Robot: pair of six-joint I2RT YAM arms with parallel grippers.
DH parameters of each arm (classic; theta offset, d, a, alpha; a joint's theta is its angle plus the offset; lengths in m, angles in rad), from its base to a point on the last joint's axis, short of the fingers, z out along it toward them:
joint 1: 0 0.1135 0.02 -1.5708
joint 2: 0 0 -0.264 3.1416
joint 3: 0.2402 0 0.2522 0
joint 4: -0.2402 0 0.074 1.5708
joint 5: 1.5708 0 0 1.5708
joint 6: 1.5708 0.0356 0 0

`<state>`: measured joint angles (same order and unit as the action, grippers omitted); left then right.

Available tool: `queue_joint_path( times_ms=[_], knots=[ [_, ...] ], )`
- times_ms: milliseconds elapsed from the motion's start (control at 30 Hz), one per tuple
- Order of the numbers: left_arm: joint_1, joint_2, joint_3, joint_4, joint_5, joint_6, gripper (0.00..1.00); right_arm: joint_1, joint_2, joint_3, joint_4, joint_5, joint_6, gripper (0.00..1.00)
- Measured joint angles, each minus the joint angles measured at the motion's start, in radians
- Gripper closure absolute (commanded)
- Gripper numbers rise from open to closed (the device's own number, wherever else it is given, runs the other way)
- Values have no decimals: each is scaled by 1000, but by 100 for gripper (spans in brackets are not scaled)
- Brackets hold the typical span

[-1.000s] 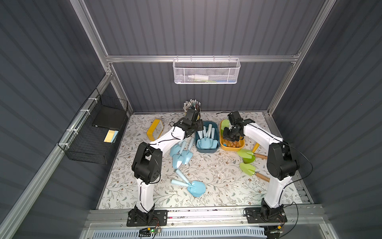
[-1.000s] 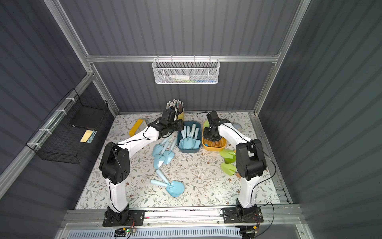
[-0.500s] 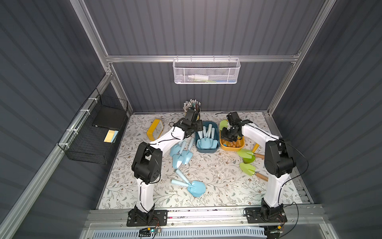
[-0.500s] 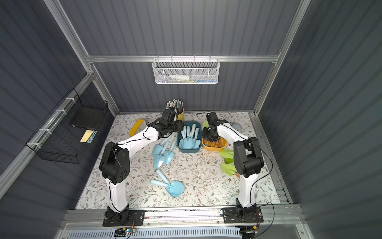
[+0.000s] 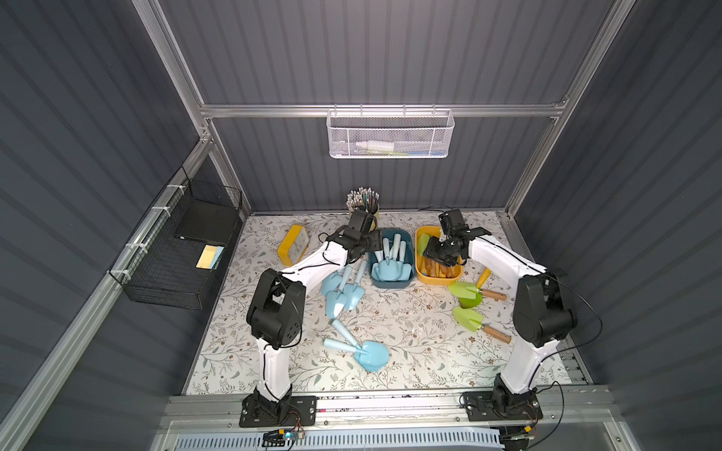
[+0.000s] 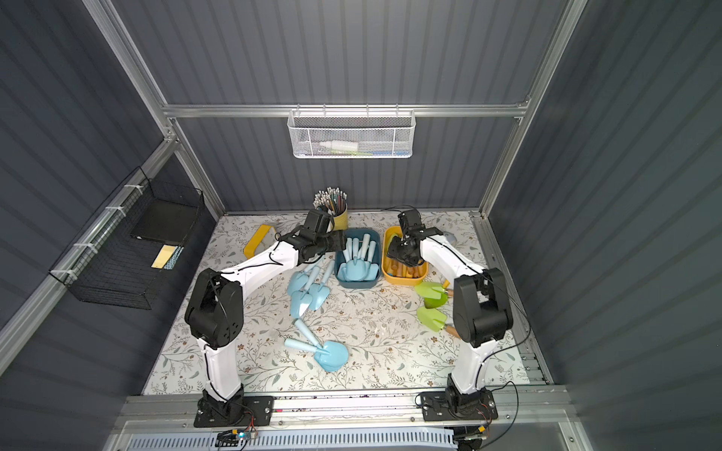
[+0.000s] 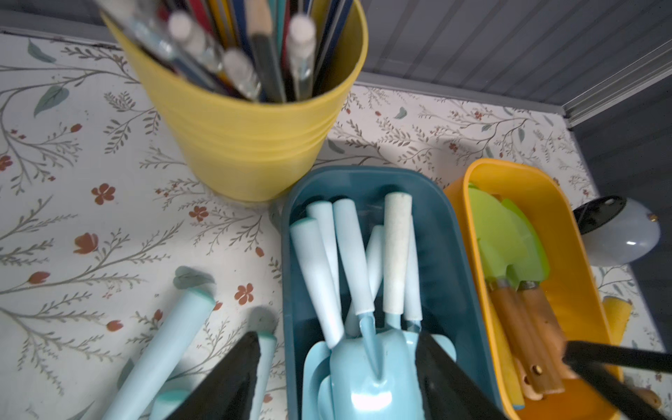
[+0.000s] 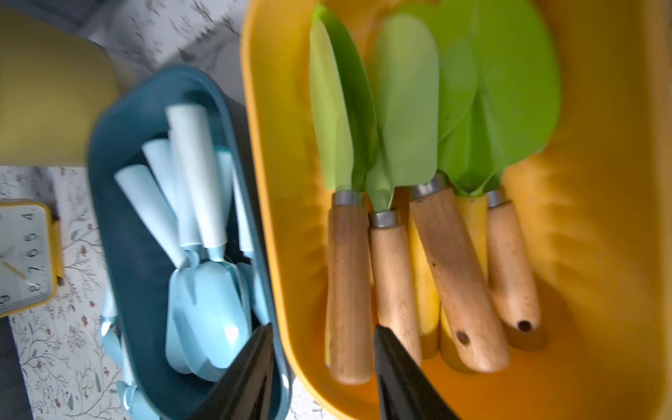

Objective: Sort the small shovels by color and place them into the storage box
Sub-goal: Place the shovel in the storage box, then pick up the shovel from the center of the board.

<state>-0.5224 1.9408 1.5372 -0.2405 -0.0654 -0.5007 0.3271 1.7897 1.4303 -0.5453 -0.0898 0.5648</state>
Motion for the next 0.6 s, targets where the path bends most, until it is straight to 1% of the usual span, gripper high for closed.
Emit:
queue_joint_path(
  times_ms=[167,233,433,600],
  knots=[
    [0,-46,-86,0,-12,0,28,-1,-136,-10,18,76,5,48],
    [0,-66,-121,2,-14,-1,28,-1,-167,-31,28,92,10,48],
    [0,-102,-230,6,-14,-2,28,-1,-180,-130,38,92,19,48],
    [0,-100,-279,3,-15,-8,34,-1,-179,-163,40,79,27,48]
  ],
)
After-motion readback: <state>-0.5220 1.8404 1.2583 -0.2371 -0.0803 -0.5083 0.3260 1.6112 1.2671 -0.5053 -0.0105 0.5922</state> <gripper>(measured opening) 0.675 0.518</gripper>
